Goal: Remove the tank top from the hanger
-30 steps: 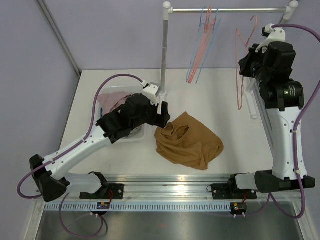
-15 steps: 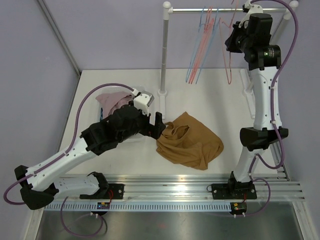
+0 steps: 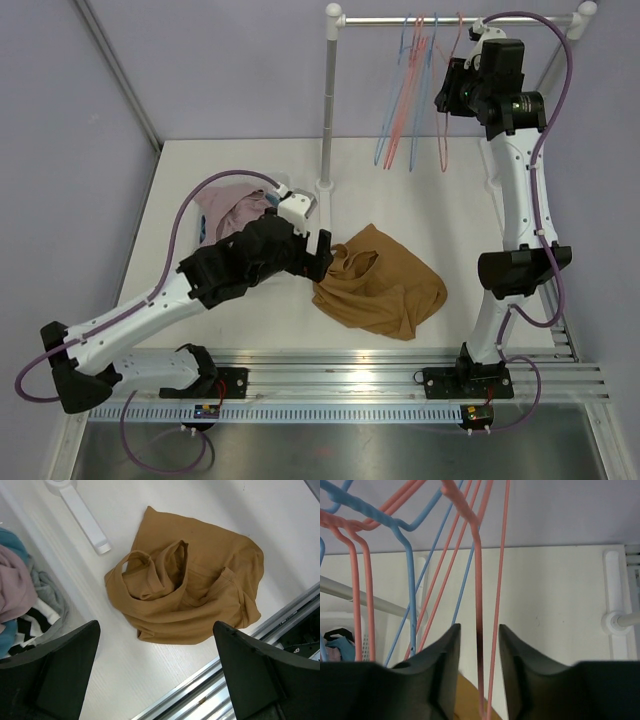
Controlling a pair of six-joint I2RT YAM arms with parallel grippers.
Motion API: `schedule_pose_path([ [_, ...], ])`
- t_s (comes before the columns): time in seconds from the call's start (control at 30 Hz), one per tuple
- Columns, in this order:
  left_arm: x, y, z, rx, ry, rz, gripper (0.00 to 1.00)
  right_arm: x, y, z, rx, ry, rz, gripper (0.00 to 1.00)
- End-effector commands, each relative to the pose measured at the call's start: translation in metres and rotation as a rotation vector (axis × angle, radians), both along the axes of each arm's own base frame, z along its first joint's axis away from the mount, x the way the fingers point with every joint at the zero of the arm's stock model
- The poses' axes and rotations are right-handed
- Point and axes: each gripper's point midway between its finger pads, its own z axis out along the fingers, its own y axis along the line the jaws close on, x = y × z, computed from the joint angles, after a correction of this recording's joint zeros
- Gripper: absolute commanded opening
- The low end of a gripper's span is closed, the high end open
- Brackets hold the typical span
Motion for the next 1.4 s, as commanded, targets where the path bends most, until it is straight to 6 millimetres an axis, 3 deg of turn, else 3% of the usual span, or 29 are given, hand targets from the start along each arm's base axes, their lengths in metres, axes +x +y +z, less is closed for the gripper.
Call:
schedule_pose_path([
  [0.0,0.003,-0.035,-0.005,-0.064,0.002,-0.046,0.99,-0.02,-0.015,0.033,-0.039,-0.075,-0.057,0.5],
  [0.03,0.003,-0.042,-0.011,-0.064,0.014,-0.06,0.99,-0.027,-0.023,0.042,-0.051,-0.095,-0.079,0.55],
  [0.17,0.005,-0.087,-0.054,-0.02,0.071,-0.104,0.99,-0.049,-0.051,0.047,-0.069,-0.089,-0.162,0.76],
  [0.2,0.007,-0.098,-0.059,-0.026,0.075,-0.115,0.99,-0.055,-0.057,0.049,-0.07,-0.089,-0.177,0.87],
  [0.23,0.008,-0.105,-0.066,-0.016,0.079,-0.118,0.99,-0.069,-0.06,0.06,-0.07,-0.11,-0.188,0.92],
  [0.27,0.008,-0.12,-0.081,0.014,0.091,-0.129,0.99,-0.075,-0.066,0.051,-0.084,-0.085,-0.213,0.99],
  [0.3,0.009,-0.127,-0.087,0.022,0.092,-0.13,0.99,-0.096,-0.069,0.065,-0.083,-0.12,-0.224,1.0],
  [0.33,0.012,-0.132,-0.094,0.04,0.093,-0.125,0.99,-0.104,-0.07,0.067,-0.082,-0.134,-0.228,0.99],
  [0.37,0.013,-0.137,-0.104,0.063,0.1,-0.126,0.99,-0.109,-0.07,0.045,-0.087,-0.085,-0.22,0.99],
  [0.4,0.016,-0.145,-0.12,0.097,0.117,-0.122,0.99,-0.132,-0.071,0.061,-0.077,-0.143,-0.221,0.99],
  [0.43,0.015,-0.151,-0.132,0.118,0.133,-0.132,0.99,-0.138,-0.07,0.038,-0.077,-0.097,-0.215,1.0],
  [0.47,0.015,-0.155,-0.141,0.131,0.15,-0.139,0.99,-0.147,-0.07,0.038,-0.069,-0.106,-0.215,0.99],
  [0.5,0.014,-0.162,-0.158,0.153,0.175,-0.154,0.99,-0.169,-0.066,0.053,-0.05,-0.168,-0.196,1.0],
  [0.53,0.011,-0.166,-0.166,0.165,0.186,-0.165,0.99,-0.175,-0.064,0.037,-0.04,-0.141,-0.19,0.99],
  [0.6,0.007,-0.172,-0.183,0.195,0.207,-0.179,0.99,-0.203,-0.058,0.047,-0.017,-0.194,-0.152,1.0],
  [0.63,0.004,-0.174,-0.199,0.227,0.222,-0.182,0.99,-0.209,-0.055,0.039,-0.009,-0.183,-0.14,0.99],
  [0.77,-0.007,-0.175,-0.243,0.284,0.288,-0.2,0.98,-0.243,-0.032,0.049,0.066,-0.252,-0.021,1.0],
  [0.83,-0.014,-0.175,-0.256,0.285,0.323,-0.208,0.85,-0.259,-0.021,0.062,0.104,-0.315,0.034,1.0],
  [0.87,-0.016,-0.175,-0.264,0.284,0.333,-0.211,0.56,-0.263,-0.017,0.064,0.116,-0.325,0.056,1.0],
  [0.9,-0.019,-0.176,-0.267,0.285,0.34,-0.212,0.4,-0.271,-0.01,0.071,0.135,-0.354,0.095,0.99],
  [0.93,-0.018,-0.176,-0.266,0.283,0.339,-0.21,0.27,-0.274,-0.008,0.073,0.141,-0.362,0.111,0.99],
  [0.97,-0.018,-0.175,-0.265,0.284,0.337,-0.21,0.04,-0.278,-0.004,0.075,0.148,-0.369,0.13,0.99],
  [1.0,-0.018,-0.175,-0.261,0.284,0.328,-0.213,0.0,-0.283,-0.003,0.079,0.153,-0.387,0.14,1.0],
  [1.07,-0.015,-0.175,-0.248,0.279,0.304,-0.217,0.0,-0.287,-0.002,0.079,0.156,-0.397,0.143,0.99],
  [1.2,0.002,-0.159,-0.192,0.255,0.189,-0.154,0.0,-0.297,-0.007,0.077,0.152,-0.431,0.121,0.99],
  [1.23,0.015,-0.151,-0.159,0.222,0.124,-0.098,0.0,-0.299,-0.007,0.076,0.151,-0.43,0.121,0.99],
  [1.3,0.025,-0.132,-0.131,0.215,0.077,-0.035,0.0,-0.302,-0.007,0.074,0.149,-0.433,0.12,1.0],
  [1.33,0.034,-0.119,-0.101,0.18,0.025,0.021,0.0,-0.302,-0.007,0.073,0.149,-0.433,0.12,0.99],
  [1.37,0.041,-0.106,-0.086,0.17,0.007,0.06,0.0,-0.301,-0.007,0.069,0.149,-0.427,0.122,1.0],
])
